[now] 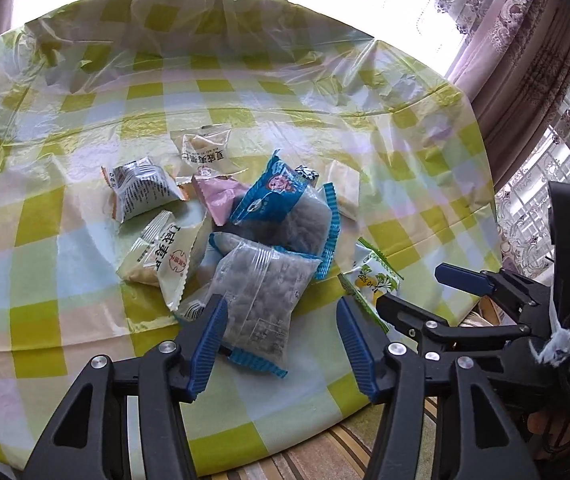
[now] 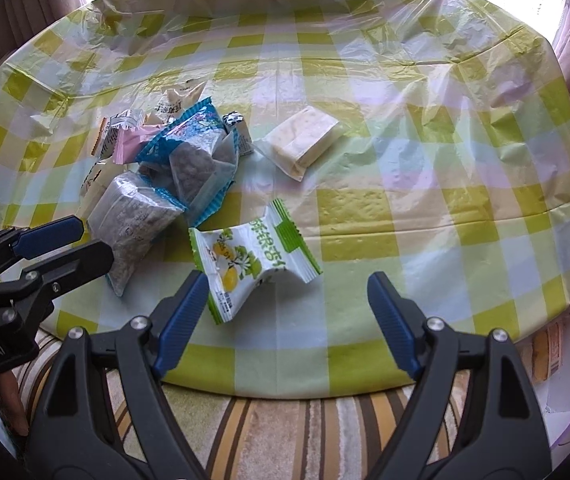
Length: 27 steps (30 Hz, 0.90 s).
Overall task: Organize snacks
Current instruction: 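Grasp the blue-bordered grey bag with the left tool while the right grasps the green-printed packet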
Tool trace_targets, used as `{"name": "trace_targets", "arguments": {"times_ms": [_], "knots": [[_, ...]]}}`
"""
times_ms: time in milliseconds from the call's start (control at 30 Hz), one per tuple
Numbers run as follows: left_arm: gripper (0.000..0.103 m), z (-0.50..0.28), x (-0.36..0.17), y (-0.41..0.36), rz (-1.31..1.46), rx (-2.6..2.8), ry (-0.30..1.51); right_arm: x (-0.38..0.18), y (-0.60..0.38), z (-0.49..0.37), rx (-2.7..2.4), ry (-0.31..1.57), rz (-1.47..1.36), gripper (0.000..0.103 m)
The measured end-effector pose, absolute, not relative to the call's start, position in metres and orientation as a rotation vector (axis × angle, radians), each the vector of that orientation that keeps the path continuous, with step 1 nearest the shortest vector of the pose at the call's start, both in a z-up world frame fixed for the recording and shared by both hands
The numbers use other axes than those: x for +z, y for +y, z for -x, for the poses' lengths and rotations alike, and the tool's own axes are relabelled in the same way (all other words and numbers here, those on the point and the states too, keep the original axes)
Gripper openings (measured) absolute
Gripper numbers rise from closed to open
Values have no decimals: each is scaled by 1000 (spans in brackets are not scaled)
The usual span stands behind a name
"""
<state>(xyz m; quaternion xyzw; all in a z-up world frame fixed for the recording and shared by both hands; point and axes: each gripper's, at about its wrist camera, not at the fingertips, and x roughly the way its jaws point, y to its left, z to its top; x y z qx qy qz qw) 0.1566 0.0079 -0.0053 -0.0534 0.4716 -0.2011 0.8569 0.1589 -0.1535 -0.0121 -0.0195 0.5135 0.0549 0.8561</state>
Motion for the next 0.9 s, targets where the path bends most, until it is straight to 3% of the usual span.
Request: {"name": "trace_targets", "arguments": {"times_ms": [667,733,800,900], "knots": [[59,-162,-22,11,83,-439,993,-40,-159,-177,80,1164,-32,88],[61,-164,-22,13,96,-429,992,-40,-160,-179,72,1157,-39,88],[71,-167,-26,15,103,-408,1004,-41,-159,-182,68,1149,-36,88],[73,-170,-33,14,106,-403,1032,-41,-153,-185,70,1139,-12,88]]}}
